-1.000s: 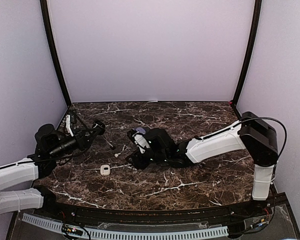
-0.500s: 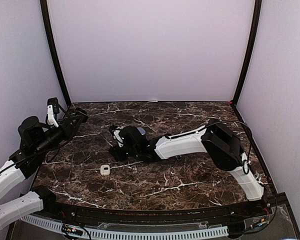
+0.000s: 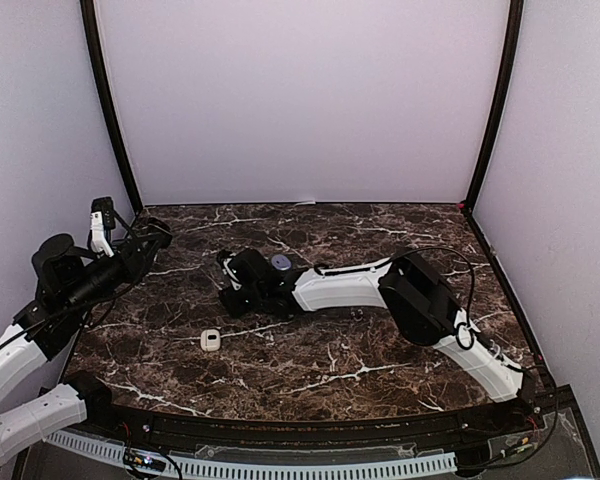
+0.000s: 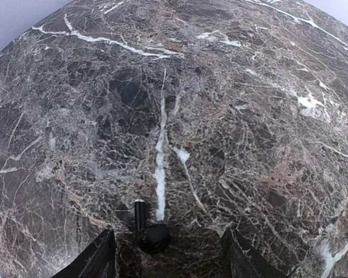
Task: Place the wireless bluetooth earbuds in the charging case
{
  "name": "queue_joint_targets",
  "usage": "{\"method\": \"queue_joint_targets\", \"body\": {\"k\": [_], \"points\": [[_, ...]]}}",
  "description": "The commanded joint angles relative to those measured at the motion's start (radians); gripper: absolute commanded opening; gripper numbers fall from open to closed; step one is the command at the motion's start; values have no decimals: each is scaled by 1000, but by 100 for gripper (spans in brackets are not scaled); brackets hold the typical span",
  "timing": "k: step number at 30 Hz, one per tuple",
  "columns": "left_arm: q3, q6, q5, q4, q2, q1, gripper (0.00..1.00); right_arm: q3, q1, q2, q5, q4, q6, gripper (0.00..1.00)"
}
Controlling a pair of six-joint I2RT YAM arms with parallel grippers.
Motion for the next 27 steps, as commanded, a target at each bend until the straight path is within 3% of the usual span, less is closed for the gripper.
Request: {"method": "queue_joint_targets", "body": {"k": [1, 9, 20, 27], "points": [[4, 15, -4, -3, -19, 6, 0, 60, -5, 34, 11, -36, 23, 59], [2, 15, 5, -1, -24, 6, 0, 140, -3, 96, 44, -80, -4, 43], [1, 22, 13, 3, -21, 6, 0, 177, 14, 115, 74, -107, -117, 34], [-4, 20, 29, 12, -11, 6, 0, 43, 15, 6, 64, -58, -117, 26]]}}
